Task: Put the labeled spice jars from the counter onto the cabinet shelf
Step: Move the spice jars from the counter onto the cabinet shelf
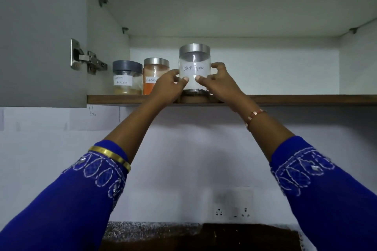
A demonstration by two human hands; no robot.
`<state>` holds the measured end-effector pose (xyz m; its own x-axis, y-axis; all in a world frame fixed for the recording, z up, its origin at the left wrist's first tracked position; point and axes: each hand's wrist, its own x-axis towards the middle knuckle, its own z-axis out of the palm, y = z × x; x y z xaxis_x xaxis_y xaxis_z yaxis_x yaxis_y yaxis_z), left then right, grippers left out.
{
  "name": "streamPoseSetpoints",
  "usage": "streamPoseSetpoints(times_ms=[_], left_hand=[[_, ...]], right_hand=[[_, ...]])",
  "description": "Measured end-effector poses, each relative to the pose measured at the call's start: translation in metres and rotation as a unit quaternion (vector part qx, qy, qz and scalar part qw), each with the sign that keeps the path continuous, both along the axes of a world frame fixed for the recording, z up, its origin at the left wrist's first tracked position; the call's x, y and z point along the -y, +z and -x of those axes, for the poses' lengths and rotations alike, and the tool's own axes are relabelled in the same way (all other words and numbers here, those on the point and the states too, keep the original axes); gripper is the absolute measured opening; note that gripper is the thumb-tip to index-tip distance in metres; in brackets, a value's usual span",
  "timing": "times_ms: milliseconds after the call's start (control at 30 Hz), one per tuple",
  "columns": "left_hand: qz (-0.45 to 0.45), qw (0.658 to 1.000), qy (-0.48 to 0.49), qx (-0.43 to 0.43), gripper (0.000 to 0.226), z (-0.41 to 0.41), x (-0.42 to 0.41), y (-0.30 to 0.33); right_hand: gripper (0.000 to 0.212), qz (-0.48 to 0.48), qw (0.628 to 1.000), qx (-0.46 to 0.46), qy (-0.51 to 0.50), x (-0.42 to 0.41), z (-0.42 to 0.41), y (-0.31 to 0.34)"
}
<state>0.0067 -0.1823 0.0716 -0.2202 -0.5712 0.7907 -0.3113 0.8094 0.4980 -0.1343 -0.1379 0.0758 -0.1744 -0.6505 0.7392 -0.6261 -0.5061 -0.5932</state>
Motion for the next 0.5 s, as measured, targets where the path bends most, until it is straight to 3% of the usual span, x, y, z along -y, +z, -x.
streamPoseSetpoints(times_ms=[200,267,333,400,433,500], left_hand=[[-0.075,0.995,0.039,0.046,0.058,0.002,0.017,0.015],[-0.082,0.992,0.067,0.070,0.045,0.002,0.020,0.019],[-0.091,0.989,0.082,0.089,0.014,-0.001,0.022,0.023],[-0.109,0.986,0.072,0.103,0.020,-0.002,0.025,0.026],[-0.109,0.984,0.081,0.117,0.012,-0.002,0.024,0.027],[-0.104,0.974,0.115,0.163,0.036,0.002,0.027,0.027]], right_hand=[[0.041,-0.032,0.994,-0.052,-0.096,0.015,0.004,0.012],[0.037,-0.044,0.989,-0.069,-0.126,0.021,0.003,0.015],[0.032,-0.069,0.981,-0.091,-0.156,0.027,0.002,0.018],[0.036,-0.099,0.973,-0.112,-0.174,0.032,-0.001,0.019],[0.037,-0.116,0.969,-0.128,-0.179,0.034,-0.003,0.019],[0.034,-0.148,0.955,-0.168,-0.192,0.041,-0.007,0.020]])
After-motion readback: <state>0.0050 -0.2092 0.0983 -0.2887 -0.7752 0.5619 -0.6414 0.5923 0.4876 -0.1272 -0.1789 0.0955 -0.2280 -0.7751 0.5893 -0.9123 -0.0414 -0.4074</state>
